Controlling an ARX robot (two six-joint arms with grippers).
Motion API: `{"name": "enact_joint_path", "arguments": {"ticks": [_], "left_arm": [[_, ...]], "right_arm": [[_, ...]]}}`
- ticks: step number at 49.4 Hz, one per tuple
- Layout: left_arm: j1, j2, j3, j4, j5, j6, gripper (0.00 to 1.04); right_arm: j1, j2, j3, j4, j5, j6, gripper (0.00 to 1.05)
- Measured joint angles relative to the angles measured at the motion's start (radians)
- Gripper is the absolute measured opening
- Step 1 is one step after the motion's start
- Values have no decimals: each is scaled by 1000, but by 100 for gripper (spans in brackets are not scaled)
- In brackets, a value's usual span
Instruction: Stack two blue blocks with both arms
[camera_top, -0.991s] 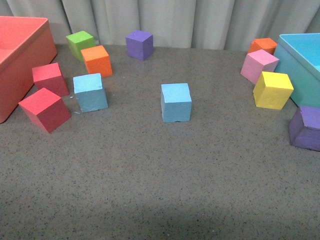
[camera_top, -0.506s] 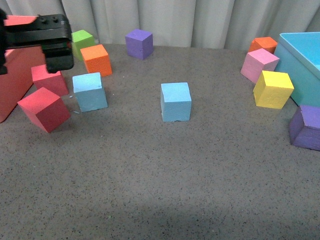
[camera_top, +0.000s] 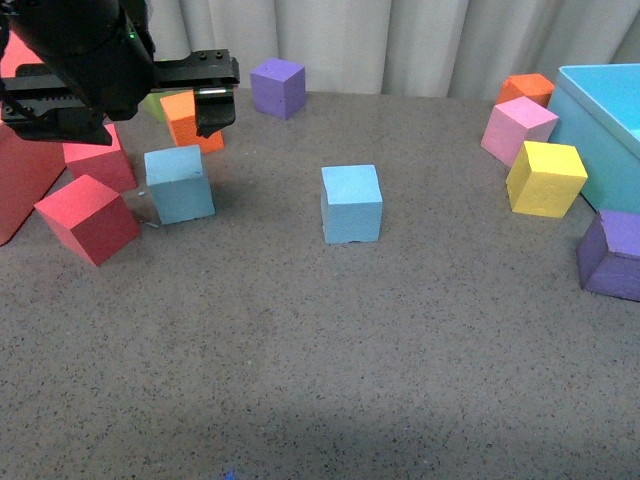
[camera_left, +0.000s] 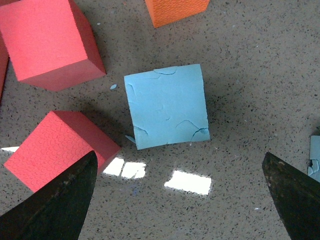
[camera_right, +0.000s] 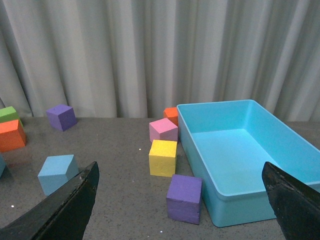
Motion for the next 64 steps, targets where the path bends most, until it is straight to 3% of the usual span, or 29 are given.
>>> {"name": "enact_joint_path", "arguments": {"ticks": [26,53,64], "left_arm": [[10,227,249,-166,-46,-75,98],[30,362,401,-249,-10,-126,98],[34,376,400,-251,-2,-143,57]], "right_arm": [[0,0,0,0,0,0,95],[0,0,0,0,0,0,95],[0,0,0,0,0,0,95]]}}
